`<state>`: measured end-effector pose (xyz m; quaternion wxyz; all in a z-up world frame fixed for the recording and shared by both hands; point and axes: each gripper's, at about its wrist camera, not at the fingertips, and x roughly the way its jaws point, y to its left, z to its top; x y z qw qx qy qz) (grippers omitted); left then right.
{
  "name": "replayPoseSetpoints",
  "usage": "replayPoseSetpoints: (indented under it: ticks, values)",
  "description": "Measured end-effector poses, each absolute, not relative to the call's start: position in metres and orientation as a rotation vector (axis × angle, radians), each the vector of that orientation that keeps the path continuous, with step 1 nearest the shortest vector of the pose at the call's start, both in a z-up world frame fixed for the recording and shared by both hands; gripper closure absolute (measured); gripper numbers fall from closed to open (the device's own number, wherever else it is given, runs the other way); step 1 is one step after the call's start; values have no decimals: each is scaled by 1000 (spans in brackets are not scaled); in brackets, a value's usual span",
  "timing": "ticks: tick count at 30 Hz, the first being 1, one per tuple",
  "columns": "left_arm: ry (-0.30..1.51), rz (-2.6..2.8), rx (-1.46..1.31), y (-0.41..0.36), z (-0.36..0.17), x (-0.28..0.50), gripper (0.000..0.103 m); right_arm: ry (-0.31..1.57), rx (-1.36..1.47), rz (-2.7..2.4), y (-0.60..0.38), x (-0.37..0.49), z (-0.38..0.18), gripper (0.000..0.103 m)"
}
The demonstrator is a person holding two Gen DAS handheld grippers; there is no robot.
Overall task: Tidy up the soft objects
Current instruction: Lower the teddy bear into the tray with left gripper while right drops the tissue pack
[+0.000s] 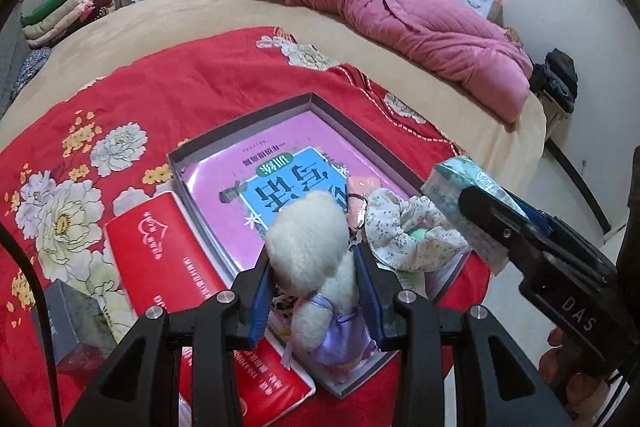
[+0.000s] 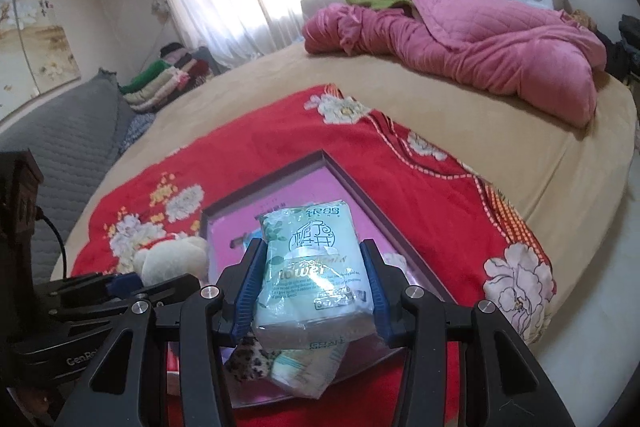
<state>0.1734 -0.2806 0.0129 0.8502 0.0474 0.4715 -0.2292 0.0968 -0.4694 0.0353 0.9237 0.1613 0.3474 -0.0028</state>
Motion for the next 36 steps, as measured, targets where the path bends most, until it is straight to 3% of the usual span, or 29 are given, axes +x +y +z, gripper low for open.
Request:
replayPoseSetpoints:
  ticks: [17,28,34,36]
  values:
    - [1056,-492,127,-292,-16,192,62,831,323,8,-458,126,-19,52]
    - [1067,-485,116,-288,-15,194,62,804,375,-12,-467,118,-9,34]
    - [1065,-470,146,-292,-15,192,56,761,379,-32,-474,108,10,34]
    - [1068,-473,147,-292,-15,191,48,756,387,-36,-476,106,13,33]
